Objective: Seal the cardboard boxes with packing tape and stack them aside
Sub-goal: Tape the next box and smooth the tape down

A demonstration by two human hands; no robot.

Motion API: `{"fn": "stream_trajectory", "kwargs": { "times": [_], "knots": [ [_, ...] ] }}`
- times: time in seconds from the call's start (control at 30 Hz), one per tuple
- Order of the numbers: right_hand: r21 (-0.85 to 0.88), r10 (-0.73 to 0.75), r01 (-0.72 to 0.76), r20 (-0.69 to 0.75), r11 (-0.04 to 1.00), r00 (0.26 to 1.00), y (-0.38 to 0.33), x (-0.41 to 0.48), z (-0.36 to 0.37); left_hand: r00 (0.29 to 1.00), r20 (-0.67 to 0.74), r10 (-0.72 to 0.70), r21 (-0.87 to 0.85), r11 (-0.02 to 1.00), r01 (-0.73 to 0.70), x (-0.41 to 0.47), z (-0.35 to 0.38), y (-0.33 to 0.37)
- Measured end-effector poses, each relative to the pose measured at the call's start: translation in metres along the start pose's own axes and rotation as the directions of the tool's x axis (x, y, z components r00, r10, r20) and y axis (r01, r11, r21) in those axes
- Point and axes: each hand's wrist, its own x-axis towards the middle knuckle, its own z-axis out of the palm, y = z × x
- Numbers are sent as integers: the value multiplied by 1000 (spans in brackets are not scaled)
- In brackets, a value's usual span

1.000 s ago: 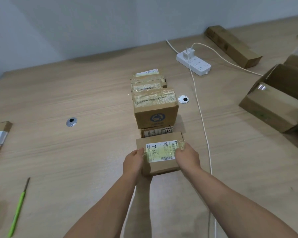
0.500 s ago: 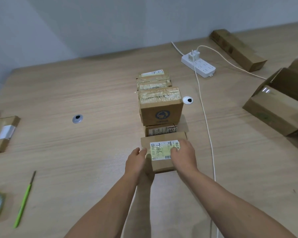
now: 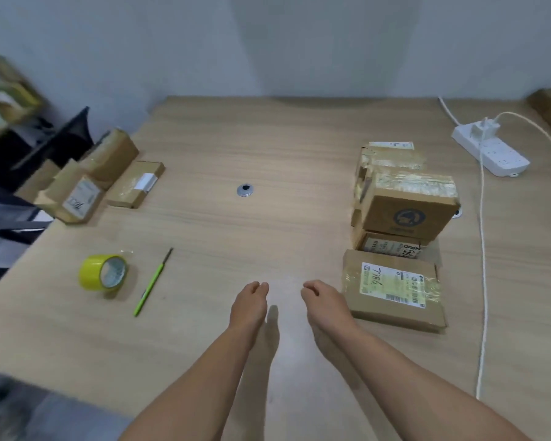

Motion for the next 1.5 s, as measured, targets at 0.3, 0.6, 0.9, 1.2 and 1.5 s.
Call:
{"fn": "stream_trajectory", "kwargs": {
  "times": [0.3, 0.6, 0.9, 1.2, 1.5],
  "knots": [
    [-66, -93, 106, 175, 992, 980, -50, 10, 89, 992, -108, -64, -83, 995, 56, 27, -88, -38],
    [-11, -46, 48, 125, 999, 991, -129, 48, 194, 998, -61, -28, -82, 996, 23, 112, -187, -27],
    [104, 36, -39, 31, 994, 999, -206, 88, 279, 996, -22, 89, -114, 989, -91, 207, -283, 6],
    [147, 82, -92, 71, 985, 994, -266, 131, 351, 994, -93, 65, -207, 975, -83, 284, -377, 25],
    [217, 185, -209, 129, 953, 974, -307, 197, 395, 993, -118, -2, -226, 974, -25, 362, -421, 29]
  ]
}}
